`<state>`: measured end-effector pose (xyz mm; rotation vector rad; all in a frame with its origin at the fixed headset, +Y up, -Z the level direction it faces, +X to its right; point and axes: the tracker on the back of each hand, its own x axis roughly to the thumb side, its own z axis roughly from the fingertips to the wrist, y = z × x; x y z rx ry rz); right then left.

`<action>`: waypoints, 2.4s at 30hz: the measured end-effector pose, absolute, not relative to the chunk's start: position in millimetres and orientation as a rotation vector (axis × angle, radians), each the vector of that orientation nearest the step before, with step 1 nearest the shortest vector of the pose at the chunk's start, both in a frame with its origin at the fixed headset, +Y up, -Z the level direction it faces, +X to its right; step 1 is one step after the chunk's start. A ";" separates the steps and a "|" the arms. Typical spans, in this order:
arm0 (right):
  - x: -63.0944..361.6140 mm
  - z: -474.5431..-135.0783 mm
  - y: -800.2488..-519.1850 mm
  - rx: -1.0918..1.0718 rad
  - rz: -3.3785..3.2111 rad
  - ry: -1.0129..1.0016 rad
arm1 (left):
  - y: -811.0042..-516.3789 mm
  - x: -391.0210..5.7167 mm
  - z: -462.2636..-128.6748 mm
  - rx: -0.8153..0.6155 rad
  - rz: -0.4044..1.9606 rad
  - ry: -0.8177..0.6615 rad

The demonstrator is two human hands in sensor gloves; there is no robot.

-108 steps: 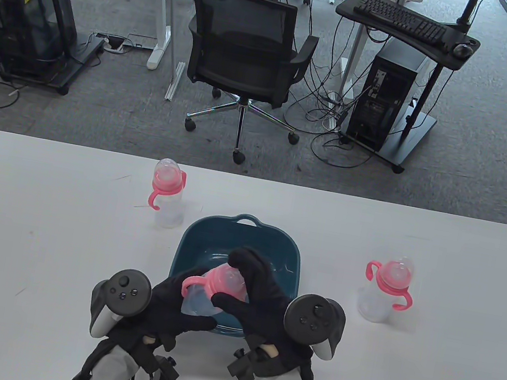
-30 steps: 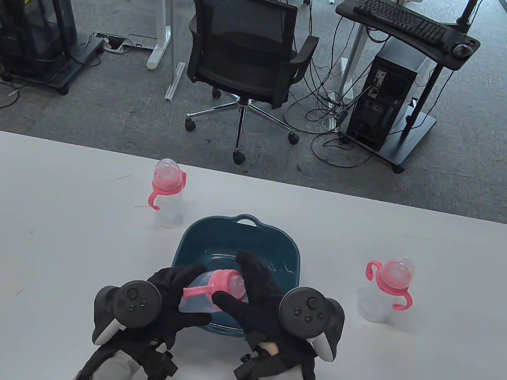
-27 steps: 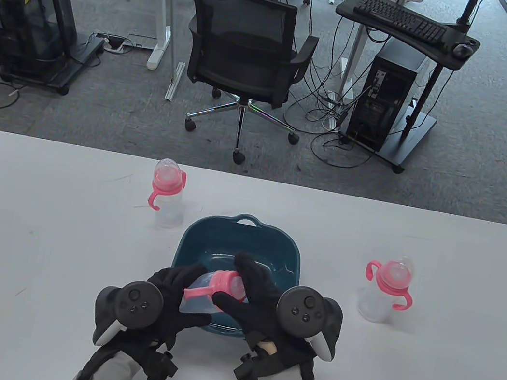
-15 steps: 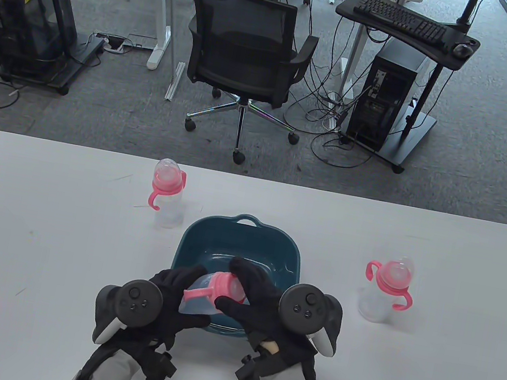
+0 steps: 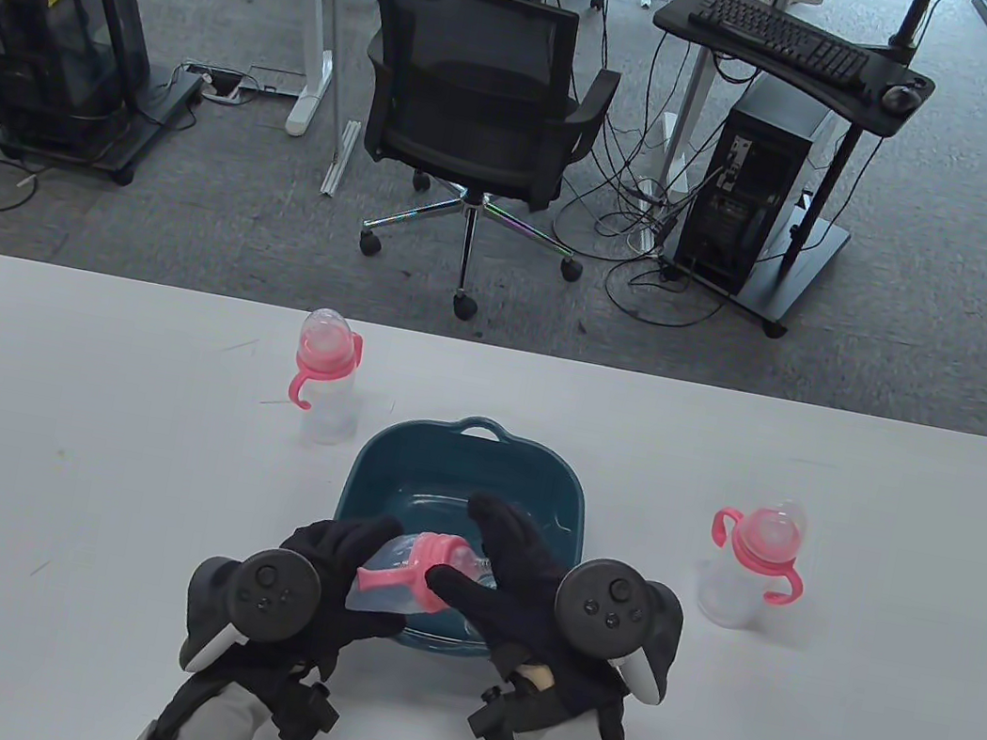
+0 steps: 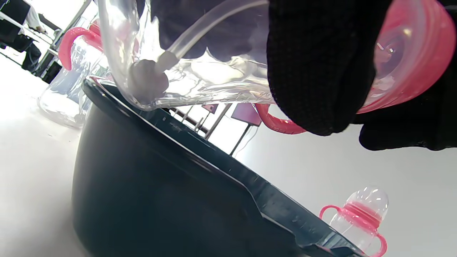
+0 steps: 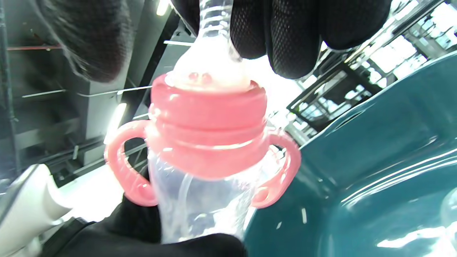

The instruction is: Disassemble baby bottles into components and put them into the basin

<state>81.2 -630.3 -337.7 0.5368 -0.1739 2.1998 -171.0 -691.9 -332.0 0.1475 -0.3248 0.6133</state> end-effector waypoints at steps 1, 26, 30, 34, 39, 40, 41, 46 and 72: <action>81.3 -337.7 -630.6 0.522 2.221 -0.166 | -692.1 -170.2 -331.9 0.147 0.614 -0.329; 83.3 -342.3 -636.5 0.558 2.166 -0.075 | -690.6 -170.4 -330.6 0.161 0.607 -0.321; 87.1 -342.6 -637.4 0.491 2.214 -0.126 | -690.9 -169.7 -330.8 0.167 0.595 -0.326; 82.4 -344.6 -642.9 0.458 2.271 -0.001 | -690.4 -167.7 -329.9 0.173 0.569 -0.335; 80.9 -346.4 -644.6 0.496 2.200 0.061 | -691.2 -166.5 -329.5 0.171 0.546 -0.334; 80.6 -346.4 -644.2 0.512 2.199 0.065 | -691.2 -166.4 -329.5 0.172 0.544 -0.333; 80.5 -346.5 -643.9 0.530 2.197 0.072 | -691.0 -166.5 -329.4 0.172 0.543 -0.331; 78.1 -345.1 -640.4 0.617 2.156 0.116 | -691.1 -168.7 -329.8 0.171 0.557 -0.322; 81.0 -339.4 -628.5 0.668 2.208 -0.026 | -689.5 -170.7 -329.8 0.183 0.567 -0.318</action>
